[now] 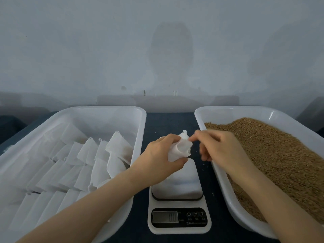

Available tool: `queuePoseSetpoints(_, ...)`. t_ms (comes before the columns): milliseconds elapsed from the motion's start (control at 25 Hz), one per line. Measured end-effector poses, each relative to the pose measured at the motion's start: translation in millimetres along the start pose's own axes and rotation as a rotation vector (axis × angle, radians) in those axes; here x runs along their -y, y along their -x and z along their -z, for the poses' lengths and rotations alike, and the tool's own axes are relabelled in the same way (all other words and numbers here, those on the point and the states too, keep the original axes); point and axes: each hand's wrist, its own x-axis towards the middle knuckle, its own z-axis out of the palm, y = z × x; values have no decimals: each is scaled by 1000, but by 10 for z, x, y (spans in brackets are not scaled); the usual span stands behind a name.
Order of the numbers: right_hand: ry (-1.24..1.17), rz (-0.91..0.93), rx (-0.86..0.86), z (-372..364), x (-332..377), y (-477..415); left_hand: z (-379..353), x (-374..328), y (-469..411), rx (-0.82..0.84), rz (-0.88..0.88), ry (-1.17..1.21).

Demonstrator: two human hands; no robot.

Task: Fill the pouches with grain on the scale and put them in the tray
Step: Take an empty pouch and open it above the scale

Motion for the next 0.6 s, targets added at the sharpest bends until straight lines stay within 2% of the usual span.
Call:
queuePoseSetpoints(80,283,-54,-145,92,-133,-70,8,-2,-5,26,38,23)
queuePoseSetpoints(120,487,-121,-154,126,-220,-102,9,4,-4,36,48,29)
queuePoseSetpoints(200,845,-369,-52,182,-369,-144,14,5,-2,52,54,31)
queuePoseSetpoints(280,1036,-594,110,212,-457,-158,16,6,1,69,60,28)
queuePoseSetpoints(440,1069,-636,214,253,-542,-171,18,11,2,87,59,27)
queuePoseSetpoints(600,933,-552,142,296,-489,-107,16,21,-15,112,72,25)
